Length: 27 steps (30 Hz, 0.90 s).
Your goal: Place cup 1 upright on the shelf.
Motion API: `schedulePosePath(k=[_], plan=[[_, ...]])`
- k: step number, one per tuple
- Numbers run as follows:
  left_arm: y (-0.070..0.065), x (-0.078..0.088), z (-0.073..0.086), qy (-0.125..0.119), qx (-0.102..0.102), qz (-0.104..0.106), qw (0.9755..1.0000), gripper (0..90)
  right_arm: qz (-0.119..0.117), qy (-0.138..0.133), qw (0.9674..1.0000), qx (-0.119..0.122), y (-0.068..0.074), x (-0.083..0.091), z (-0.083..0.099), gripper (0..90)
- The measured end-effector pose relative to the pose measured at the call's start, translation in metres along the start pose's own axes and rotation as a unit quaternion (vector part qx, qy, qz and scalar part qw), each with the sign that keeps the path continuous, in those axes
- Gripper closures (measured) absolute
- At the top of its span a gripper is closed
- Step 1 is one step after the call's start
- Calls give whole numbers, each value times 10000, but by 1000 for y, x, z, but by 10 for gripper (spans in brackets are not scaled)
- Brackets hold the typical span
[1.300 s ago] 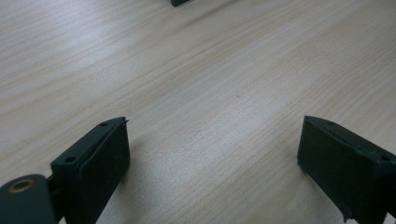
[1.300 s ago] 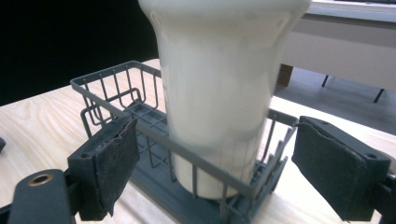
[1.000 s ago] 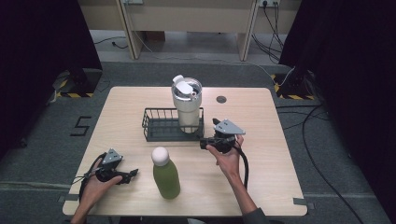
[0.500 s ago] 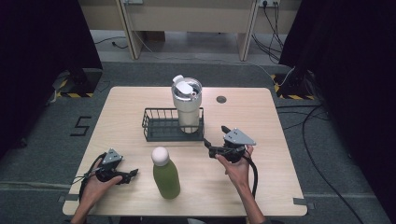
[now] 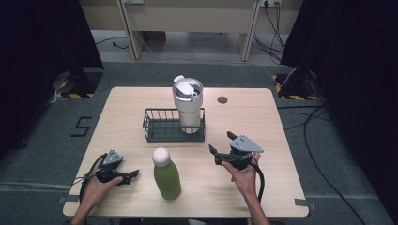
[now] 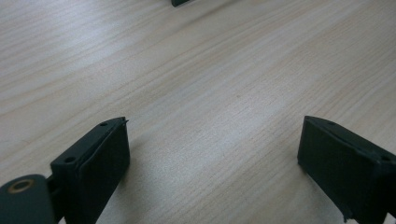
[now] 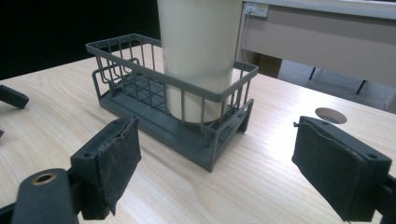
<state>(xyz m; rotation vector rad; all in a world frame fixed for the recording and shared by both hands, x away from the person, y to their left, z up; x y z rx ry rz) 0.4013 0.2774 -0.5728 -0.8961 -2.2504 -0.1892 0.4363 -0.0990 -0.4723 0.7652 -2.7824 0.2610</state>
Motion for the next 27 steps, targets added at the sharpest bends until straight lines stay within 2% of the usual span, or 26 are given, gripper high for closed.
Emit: schedulePosePath(k=[10, 11, 27], plan=[[0, 0, 0, 3, -2, 2, 10000, 85, 6, 131, 9999, -55, -2, 10, 12, 151], [0, 0, 0, 4, -2, 2, 10000, 85, 5, 179, 9998, -127, -1, 12, 13, 151], [0, 0, 0, 6, -4, 2, 10000, 85, -55, 274, 9994, -188, 1, 25, 25, 151]])
Point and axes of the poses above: each handheld gripper's, and its own axes: x roughly backward along the jaws, z roughly out of its underside, y roughly to its left, the point moved 7 cm from there along -x, roughly forward along the jaws, and after that the axes turned 8 degrees about z, right-handed, at the moved point
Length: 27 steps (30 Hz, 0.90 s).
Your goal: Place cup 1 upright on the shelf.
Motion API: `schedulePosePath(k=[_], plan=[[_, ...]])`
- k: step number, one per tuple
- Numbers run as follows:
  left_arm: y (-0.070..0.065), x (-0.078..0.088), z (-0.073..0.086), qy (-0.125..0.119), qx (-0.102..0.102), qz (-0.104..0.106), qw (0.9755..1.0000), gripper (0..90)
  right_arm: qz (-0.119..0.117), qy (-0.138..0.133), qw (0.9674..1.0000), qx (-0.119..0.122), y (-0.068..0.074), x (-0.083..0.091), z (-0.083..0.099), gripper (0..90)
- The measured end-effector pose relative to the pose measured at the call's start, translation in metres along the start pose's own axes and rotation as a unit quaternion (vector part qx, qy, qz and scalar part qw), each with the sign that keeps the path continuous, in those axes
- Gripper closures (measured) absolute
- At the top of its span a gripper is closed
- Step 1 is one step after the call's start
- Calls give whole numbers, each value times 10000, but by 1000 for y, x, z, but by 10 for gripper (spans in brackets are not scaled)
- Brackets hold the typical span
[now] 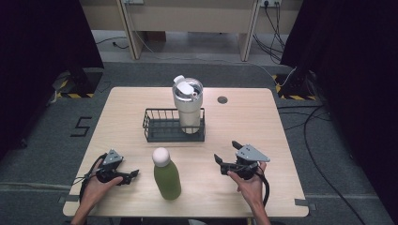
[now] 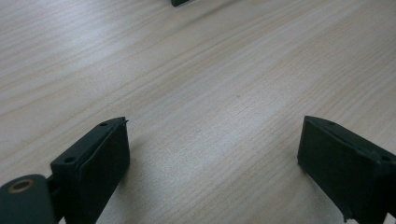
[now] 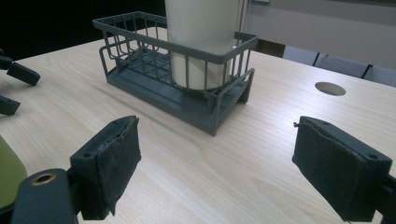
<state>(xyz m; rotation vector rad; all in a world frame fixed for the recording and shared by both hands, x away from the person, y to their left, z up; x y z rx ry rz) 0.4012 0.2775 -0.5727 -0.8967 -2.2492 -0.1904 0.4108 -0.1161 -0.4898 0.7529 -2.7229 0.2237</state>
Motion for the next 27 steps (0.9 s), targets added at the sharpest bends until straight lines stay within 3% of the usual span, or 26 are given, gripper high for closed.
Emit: schedulePosePath(k=[27], plan=[[0, 0, 0, 8, -7, 1, 10000, 85, 88, 257, 9996, -40, -3, 14, 28, 150]])
Point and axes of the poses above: each handheld gripper's, and its own axes: x roughly backward along the jaws, z roughly out of its underside, y roughly to its left, the point moved 7 cm from there along -x, roughly forward along the jaws, and after that the axes turned 8 degrees about z, right-handed, at the moved point
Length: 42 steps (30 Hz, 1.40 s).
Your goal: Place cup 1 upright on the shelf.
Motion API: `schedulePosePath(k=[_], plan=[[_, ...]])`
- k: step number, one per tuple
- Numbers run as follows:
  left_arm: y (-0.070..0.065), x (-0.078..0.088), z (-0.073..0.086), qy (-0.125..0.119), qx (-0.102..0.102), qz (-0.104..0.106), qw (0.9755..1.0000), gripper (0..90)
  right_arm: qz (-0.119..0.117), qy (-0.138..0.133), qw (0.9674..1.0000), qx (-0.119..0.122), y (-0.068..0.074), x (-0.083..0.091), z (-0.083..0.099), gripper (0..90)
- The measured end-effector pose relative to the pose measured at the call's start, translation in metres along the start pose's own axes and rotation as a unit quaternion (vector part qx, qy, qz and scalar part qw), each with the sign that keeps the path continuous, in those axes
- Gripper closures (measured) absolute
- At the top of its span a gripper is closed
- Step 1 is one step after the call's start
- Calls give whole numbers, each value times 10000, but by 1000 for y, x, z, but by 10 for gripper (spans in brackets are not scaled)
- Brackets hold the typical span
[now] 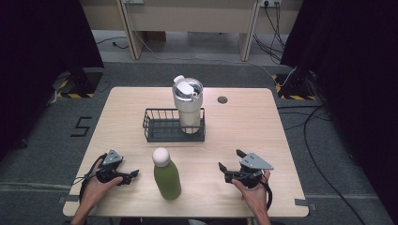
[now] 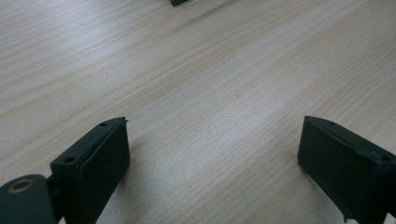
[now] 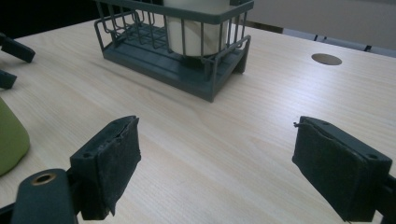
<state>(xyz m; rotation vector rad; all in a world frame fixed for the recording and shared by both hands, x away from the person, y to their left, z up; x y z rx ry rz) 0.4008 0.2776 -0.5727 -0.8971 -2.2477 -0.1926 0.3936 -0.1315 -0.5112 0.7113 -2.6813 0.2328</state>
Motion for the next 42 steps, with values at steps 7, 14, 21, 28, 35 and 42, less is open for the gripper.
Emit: schedulePosePath(k=[7, 14, 21, 28, 35, 42], plan=[[0, 0, 0, -1, 1, 1, 10000, 84, -60, 91, 9999, -30, 3, 4, 9, 150], [0, 0, 0, -2, 5, 1, 10000, 83, -73, 214, 9997, -114, 1, 9, 21, 150], [0, 0, 0, -2, 6, 0, 10000, 83, -58, 319, 9994, -135, 0, 15, 29, 149], [0, 0, 0, -2, 6, 1, 10000, 82, -37, 511, 9986, -88, 0, 16, 36, 151], [0, 0, 0, -3, 3, -3, 10000, 82, -44, 686, 9976, -77, 3, 17, 42, 151], [0, 0, 0, -2, 1, -3, 10000, 82, -54, 866, 9962, -104, 3, 18, 51, 151]])
Point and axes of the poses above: each handheld gripper's, and its own axes: x roughly backward along the jaws, z roughly out of its underside, y roughly to its left, the point moved 7 cm from there along -x, roughly forward along the jaws, and after that the axes turned 8 degrees about z, right-handed, at the moved point
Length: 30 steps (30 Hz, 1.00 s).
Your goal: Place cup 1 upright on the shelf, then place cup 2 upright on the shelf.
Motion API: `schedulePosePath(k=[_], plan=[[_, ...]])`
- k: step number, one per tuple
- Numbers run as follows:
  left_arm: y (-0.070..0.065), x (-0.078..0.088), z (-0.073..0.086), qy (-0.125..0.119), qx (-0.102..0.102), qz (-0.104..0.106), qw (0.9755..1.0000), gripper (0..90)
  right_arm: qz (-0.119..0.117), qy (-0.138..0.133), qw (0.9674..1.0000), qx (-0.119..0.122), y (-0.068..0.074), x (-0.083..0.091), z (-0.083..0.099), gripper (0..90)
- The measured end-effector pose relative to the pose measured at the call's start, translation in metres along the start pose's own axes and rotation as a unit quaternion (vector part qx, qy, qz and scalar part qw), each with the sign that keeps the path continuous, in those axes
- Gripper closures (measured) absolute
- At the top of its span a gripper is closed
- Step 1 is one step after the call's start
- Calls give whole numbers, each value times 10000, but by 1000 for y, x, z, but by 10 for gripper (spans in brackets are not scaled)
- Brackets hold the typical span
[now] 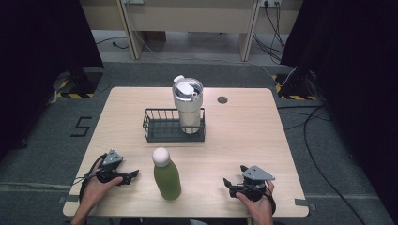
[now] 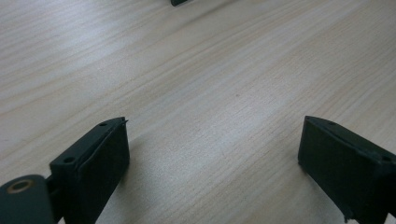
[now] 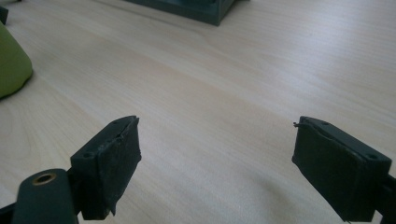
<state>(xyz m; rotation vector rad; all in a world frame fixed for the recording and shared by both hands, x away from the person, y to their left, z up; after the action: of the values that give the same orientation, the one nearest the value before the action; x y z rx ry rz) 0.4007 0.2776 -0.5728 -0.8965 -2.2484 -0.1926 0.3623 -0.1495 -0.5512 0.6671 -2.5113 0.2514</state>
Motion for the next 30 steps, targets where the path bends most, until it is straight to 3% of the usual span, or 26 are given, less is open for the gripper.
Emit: schedulePosePath(k=[15, 26, 30], plan=[[0, 0, 0, -5, 2, 5, 10000, 82, -30, 378, 9993, -34, 2, 5, 11, 152], [0, 0, 0, -1, -11, 14, 10000, 82, 88, 690, 9975, 112, 3, 3, 16, 154], [-1, 1, 0, -10, -20, 37, 10000, 89, 170, 922, 9951, 313, 5, 0, 20, 150]])
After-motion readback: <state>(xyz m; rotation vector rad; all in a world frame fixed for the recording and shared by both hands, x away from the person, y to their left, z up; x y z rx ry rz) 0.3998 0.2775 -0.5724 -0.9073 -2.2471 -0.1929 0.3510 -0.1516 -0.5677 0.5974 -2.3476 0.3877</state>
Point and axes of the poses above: each handheld gripper's, and its own axes: x roughly backward along the jaws, z roughly out of its underside, y roughly to its left, the point moved 7 cm from there along -x, roughly forward along the jaws, and after that the axes turned 8 degrees about z, right-handed, at the moved point
